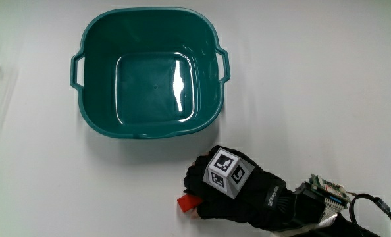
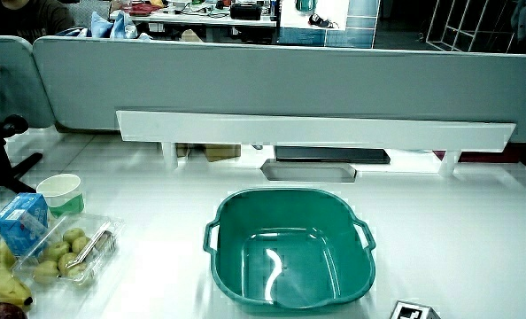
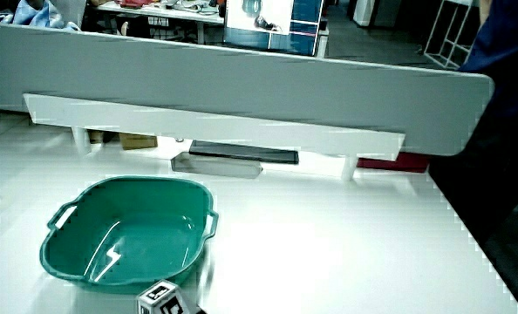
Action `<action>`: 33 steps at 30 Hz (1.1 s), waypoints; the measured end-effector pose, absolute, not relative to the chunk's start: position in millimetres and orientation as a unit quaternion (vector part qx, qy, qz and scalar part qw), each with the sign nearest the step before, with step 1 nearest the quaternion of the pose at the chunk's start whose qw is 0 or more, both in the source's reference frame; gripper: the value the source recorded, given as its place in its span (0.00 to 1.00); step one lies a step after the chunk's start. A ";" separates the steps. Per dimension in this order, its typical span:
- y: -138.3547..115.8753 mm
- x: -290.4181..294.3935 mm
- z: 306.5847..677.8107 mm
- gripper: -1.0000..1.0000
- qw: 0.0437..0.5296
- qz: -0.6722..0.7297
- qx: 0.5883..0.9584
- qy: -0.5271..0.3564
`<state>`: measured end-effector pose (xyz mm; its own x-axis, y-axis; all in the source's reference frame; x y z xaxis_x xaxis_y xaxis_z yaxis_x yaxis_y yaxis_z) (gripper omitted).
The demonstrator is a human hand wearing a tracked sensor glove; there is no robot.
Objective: Pick red block
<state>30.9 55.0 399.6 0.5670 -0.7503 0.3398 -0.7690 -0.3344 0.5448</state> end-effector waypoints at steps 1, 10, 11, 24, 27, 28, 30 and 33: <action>55.1 30.9 400.4 0.91 0.343 0.015 0.816 -0.465; 54.2 31.1 393.2 1.00 0.336 0.029 0.814 -0.473; 53.9 31.3 392.3 1.00 0.337 0.029 0.813 -0.474; 43.8 36.0 362.3 1.00 0.304 0.041 0.822 -0.479; 38.5 37.8 353.4 1.00 0.296 0.050 0.826 -0.477; 36.7 38.2 349.7 1.00 0.292 0.053 0.827 -0.477; 31.7 38.3 340.4 1.00 0.297 0.052 0.822 -0.482; 23.9 38.8 330.9 1.00 0.285 0.054 0.828 -0.480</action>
<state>38.8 23.9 330.9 0.5342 -0.7640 0.3620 -0.8251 -0.3780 0.4198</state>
